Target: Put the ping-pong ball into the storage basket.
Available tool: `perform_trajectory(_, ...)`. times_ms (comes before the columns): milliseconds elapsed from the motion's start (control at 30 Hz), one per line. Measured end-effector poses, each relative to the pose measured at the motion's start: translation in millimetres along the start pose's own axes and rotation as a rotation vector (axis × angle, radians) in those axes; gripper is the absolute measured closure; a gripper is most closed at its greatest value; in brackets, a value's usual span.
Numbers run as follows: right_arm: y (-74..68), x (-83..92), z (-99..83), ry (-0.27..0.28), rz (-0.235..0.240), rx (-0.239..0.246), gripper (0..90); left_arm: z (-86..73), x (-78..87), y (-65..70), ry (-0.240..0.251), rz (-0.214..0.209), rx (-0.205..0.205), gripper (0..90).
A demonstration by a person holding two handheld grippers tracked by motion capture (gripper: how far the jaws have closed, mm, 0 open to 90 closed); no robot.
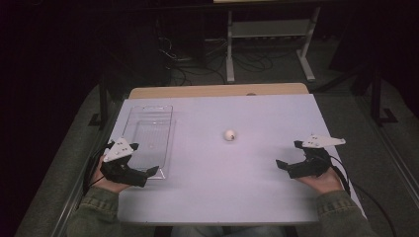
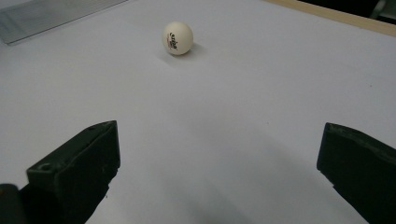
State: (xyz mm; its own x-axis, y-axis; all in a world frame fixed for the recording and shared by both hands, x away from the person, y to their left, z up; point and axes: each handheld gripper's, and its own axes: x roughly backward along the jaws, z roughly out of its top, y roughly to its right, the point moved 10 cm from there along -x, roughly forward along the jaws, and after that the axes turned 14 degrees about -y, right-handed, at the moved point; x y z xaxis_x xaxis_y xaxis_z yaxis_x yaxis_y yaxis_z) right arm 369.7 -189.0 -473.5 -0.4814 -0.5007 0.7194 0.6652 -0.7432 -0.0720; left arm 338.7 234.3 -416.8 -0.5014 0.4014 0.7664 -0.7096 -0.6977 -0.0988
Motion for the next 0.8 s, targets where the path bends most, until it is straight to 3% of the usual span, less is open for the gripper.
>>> perform_trajectory(800,-0.1,-1.2,0.1,-0.001,0.003,0.009,0.0,27.3,-9.0,4.3,-0.061,-0.027,-0.079,0.0)
